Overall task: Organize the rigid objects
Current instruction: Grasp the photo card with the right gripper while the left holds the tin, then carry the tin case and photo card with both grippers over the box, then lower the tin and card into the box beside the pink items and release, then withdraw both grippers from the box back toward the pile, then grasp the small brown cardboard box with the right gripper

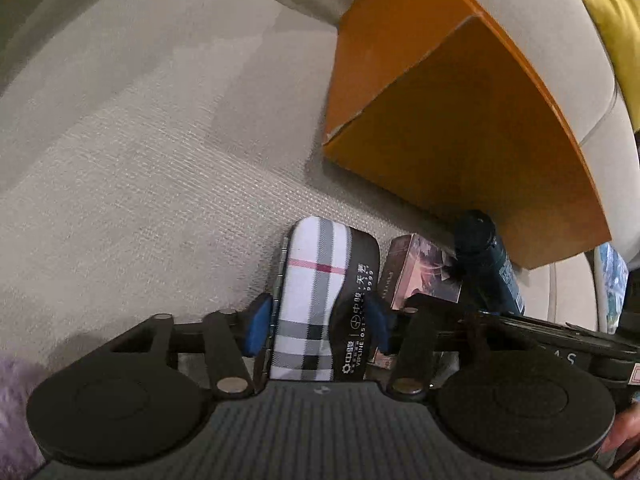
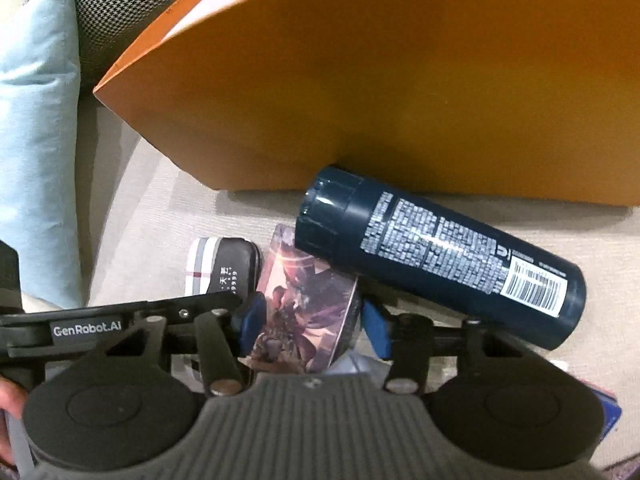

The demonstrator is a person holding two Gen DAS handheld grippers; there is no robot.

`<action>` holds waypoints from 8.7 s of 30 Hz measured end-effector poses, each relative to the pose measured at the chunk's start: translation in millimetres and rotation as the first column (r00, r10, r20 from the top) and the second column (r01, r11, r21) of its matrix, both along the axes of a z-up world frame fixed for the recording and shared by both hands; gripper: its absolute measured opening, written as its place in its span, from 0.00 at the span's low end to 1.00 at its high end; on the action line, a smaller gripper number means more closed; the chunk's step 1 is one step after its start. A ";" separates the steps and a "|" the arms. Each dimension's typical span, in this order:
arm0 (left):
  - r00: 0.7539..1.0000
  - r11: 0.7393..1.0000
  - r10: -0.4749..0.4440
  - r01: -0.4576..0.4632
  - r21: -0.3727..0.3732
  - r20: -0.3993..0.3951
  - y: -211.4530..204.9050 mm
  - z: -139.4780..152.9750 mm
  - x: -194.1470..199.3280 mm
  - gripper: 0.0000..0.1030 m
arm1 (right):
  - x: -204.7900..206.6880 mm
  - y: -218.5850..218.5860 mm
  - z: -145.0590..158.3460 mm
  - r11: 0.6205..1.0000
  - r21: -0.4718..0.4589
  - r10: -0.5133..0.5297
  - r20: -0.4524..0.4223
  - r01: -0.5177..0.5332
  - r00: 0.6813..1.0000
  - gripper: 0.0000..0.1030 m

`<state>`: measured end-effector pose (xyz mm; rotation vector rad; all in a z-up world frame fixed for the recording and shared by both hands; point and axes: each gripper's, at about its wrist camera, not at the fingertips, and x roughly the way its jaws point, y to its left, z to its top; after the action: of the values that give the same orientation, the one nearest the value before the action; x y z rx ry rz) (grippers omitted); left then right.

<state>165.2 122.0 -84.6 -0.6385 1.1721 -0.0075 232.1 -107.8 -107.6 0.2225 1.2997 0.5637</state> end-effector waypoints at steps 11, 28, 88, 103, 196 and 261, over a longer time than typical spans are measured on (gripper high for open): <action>0.993 1.000 -0.013 0.016 -0.018 0.119 -4.9 36.4 -30.1 0.21 | -12.5 14.5 43.2 0.998 -0.048 0.047 0.156 -0.040 0.987 0.24; 0.993 0.996 -0.017 0.007 0.087 0.115 -20.8 20.8 -10.6 0.29 | -6.9 20.0 23.9 1.000 0.016 0.012 0.080 -0.014 0.997 0.25; 0.956 0.935 -0.293 0.291 0.203 -0.022 -56.3 55.4 188.7 0.20 | 142.4 -14.3 53.3 0.997 0.045 -0.065 0.162 0.059 0.985 0.23; 0.950 0.916 -0.309 0.287 0.279 0.039 -53.6 81.1 178.6 0.35 | 144.3 -10.5 45.9 0.995 0.072 -0.081 0.132 0.072 0.988 0.23; 0.941 0.976 -0.218 0.214 0.044 0.257 -107.6 95.3 -81.9 0.42 | -132.9 -107.7 90.0 0.990 -0.080 -0.084 0.302 0.113 0.950 0.52; 0.960 0.987 -0.100 0.062 0.150 0.260 -88.6 54.5 -136.5 0.30 | -175.2 3.3 34.6 0.901 -0.377 0.317 0.233 -0.215 0.919 0.63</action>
<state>28.6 33.4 -30.1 -0.4482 0.9276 -0.0775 56.9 -104.5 -73.0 -0.3290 1.1242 0.5667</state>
